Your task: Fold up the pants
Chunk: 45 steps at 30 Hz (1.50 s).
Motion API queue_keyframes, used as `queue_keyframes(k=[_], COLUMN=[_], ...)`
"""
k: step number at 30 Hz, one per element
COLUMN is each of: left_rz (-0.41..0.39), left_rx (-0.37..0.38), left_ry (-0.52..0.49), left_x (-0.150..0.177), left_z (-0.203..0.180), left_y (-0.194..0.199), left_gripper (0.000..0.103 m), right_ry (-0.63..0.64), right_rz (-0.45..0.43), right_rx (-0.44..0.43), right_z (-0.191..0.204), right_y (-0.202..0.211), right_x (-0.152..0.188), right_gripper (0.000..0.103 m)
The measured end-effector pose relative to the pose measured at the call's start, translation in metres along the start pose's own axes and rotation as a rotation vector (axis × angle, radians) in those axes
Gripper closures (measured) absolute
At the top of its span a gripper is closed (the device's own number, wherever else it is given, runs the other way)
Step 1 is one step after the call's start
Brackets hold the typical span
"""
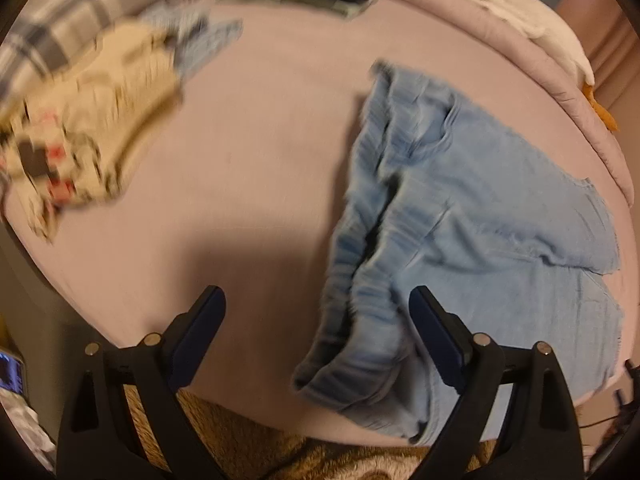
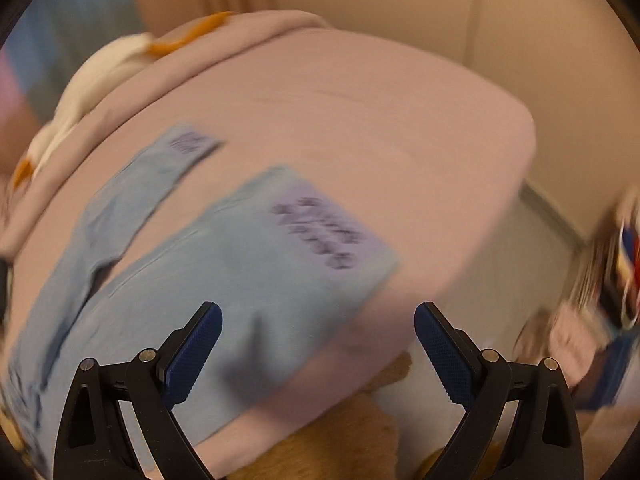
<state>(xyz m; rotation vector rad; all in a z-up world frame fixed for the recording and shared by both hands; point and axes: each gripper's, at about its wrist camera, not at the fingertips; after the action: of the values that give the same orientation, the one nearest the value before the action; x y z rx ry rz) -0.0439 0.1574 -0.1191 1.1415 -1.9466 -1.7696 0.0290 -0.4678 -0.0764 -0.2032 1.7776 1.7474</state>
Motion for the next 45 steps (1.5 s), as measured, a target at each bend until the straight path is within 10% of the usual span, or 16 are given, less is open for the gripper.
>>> queue_keyframes(k=[5,12,17,25,37,45], left_rz=[0.058,0.06,0.08,0.004,0.072,0.065], left_rx=[0.06,0.095,0.18,0.229,0.14,0.108], left_ry=[0.003,-0.006,0.103,0.105,0.098,0.106], left_x=[0.011,0.019,0.017,0.03,0.04,0.027], left_z=[0.003,-0.004,0.008,0.017,0.038,0.026], left_y=[-0.011,-0.008,0.0,0.057,0.017,0.044], left_gripper=[0.018,0.052,0.071,0.073,0.069,0.037], right_ry=[-0.135,-0.169,-0.125,-0.123,-0.153,-0.102], right_rz=[0.028,0.005,-0.028,-0.187,-0.064,0.046], right_rx=[-0.083,-0.084,-0.058,-0.102,-0.047,0.087], right_z=[-0.036,-0.033,-0.028,-0.028,-0.051,-0.04], right_y=[-0.025,-0.039,-0.038,0.024,-0.013,-0.014], right_x=[-0.002,-0.005,-0.016,-0.04,-0.017,-0.023], right_gripper=[0.023,0.04,0.089,0.094,0.094,0.088])
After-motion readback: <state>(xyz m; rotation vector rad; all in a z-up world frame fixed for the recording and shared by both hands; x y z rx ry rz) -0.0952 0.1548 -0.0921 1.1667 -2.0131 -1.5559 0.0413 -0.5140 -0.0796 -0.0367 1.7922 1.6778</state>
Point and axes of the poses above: each gripper's, at about its wrist camera, not at the fingertips, and y roughly against the way its jaws point, z to its left, x to its underside, and after that the axes turned 9 degrees about y, right-handed
